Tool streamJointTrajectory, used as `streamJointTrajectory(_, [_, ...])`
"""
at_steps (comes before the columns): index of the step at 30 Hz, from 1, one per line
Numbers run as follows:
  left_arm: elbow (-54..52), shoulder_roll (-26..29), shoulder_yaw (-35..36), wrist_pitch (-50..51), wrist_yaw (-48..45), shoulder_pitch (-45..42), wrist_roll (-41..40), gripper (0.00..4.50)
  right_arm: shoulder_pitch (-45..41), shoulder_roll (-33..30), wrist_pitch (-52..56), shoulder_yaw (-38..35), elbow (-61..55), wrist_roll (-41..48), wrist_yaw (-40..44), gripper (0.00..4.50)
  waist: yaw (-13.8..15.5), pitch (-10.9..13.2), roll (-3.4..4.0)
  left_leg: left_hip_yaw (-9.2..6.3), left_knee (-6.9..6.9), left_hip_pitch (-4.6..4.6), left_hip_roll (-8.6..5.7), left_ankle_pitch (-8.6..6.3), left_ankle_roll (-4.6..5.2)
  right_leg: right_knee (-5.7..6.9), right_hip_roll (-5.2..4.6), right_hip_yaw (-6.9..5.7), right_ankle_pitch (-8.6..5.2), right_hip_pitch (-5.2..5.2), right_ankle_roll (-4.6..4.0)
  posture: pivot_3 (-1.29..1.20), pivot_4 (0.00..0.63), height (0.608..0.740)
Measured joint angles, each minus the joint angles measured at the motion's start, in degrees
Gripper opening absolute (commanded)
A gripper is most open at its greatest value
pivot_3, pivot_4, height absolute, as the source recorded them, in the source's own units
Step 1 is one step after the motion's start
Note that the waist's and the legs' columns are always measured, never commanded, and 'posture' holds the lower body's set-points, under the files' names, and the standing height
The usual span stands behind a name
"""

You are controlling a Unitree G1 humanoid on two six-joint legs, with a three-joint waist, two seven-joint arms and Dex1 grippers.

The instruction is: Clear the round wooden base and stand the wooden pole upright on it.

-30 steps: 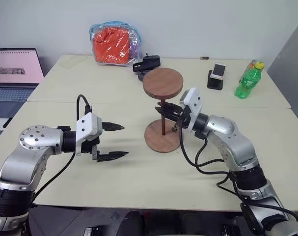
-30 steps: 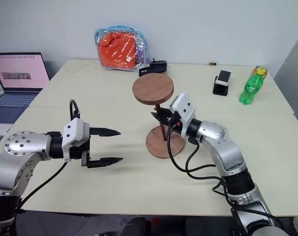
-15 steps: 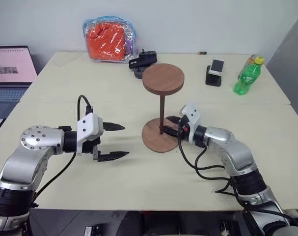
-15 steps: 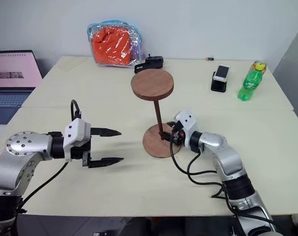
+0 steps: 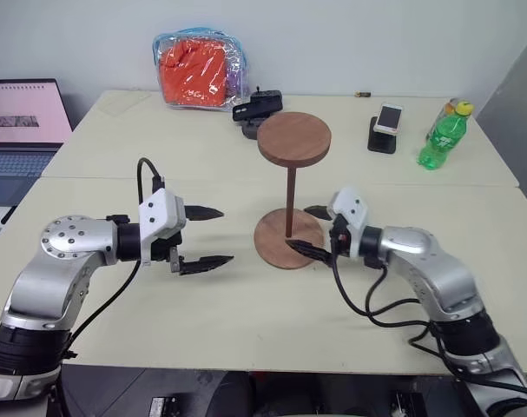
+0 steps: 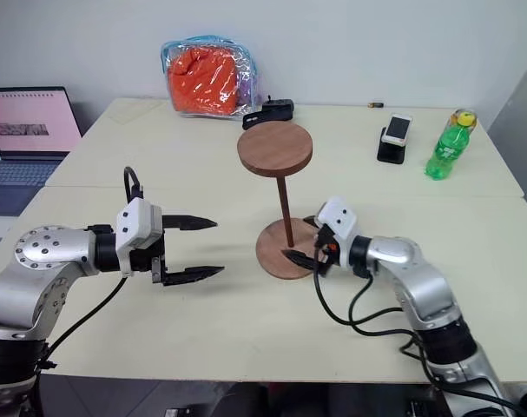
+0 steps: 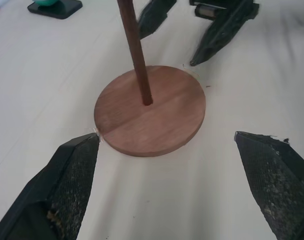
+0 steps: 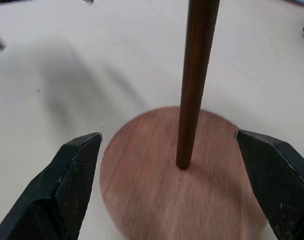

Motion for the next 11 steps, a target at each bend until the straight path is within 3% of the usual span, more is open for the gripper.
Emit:
streamJointTrajectory(3, [0.4, 3.5, 0.0, 0.9, 0.7, 0.3, 2.6, 4.5, 5.3, -9.3, -0.2, -8.0, -3.8, 3.1, 5.3, 4.47, 0.0, 0.0, 0.0, 0.03, 0.0, -0.01, -0.03, 0.0, 0.01, -0.06, 0.0, 0.01, 0.0, 0.03, 0.0, 0.0, 0.15, 0.74])
streamJointTrajectory(11, [5.3, 5.4, 1.6, -1.2, 0.0, 1.1, 4.3, 4.5, 13.5, -21.7, -1.3, -24.9, -6.9, 9.0, 13.7, 4.47, -0.1, 0.1, 0.06, 0.05, -0.02, 0.08, 0.02, -0.01, 0.01, 0.01, 0.06, 0.03, 0.0, 0.07, -0.01, 0.0, 0.15, 0.74])
